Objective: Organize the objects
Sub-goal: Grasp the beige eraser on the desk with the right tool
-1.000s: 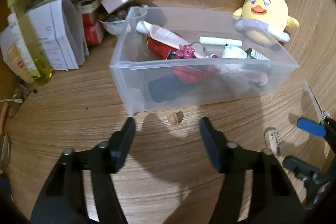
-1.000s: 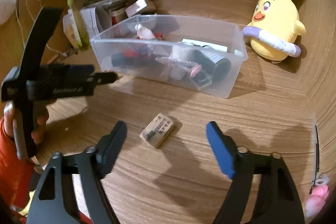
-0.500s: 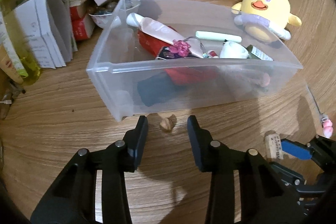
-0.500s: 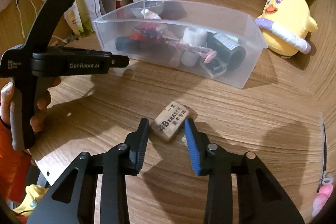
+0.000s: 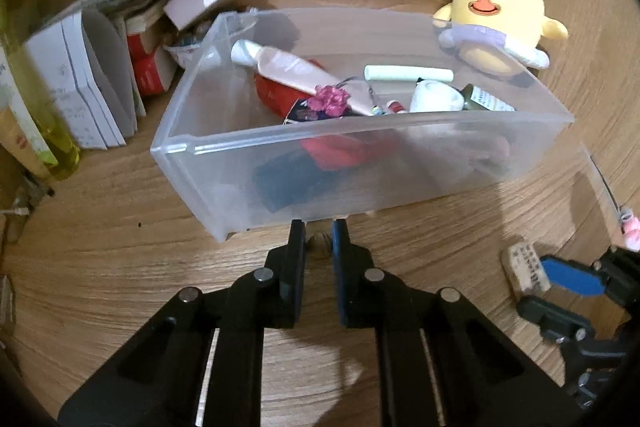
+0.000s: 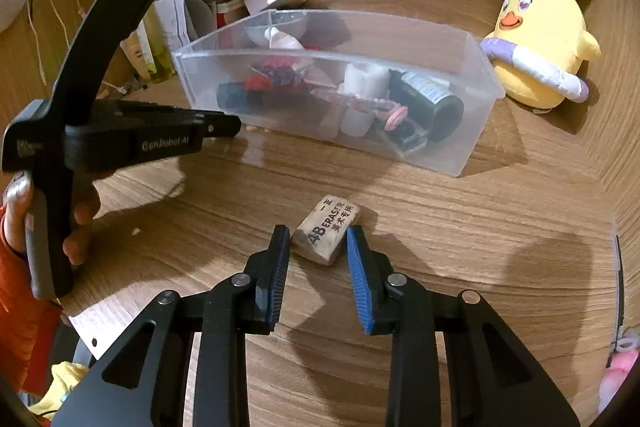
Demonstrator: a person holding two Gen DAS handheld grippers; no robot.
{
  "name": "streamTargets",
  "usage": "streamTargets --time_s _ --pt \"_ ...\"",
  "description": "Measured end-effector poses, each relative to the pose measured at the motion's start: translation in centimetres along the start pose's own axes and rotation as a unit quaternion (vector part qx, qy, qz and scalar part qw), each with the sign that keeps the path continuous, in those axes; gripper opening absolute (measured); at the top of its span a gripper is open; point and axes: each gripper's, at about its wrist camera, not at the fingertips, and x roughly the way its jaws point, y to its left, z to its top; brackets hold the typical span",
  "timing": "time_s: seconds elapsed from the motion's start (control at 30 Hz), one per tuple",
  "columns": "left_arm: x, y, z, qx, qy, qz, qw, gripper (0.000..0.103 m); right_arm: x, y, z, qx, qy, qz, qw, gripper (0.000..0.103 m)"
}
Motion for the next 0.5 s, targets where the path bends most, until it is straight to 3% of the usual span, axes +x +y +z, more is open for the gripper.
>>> streamTargets --time_s 0.5 --pt "-3.6 0.0 -1.3 -0.02 -0.055 -0.027 0.9979 0.012 -2.9 -0.8 1.6 -0.002 -0.046 -0.019 0.999 0.027"
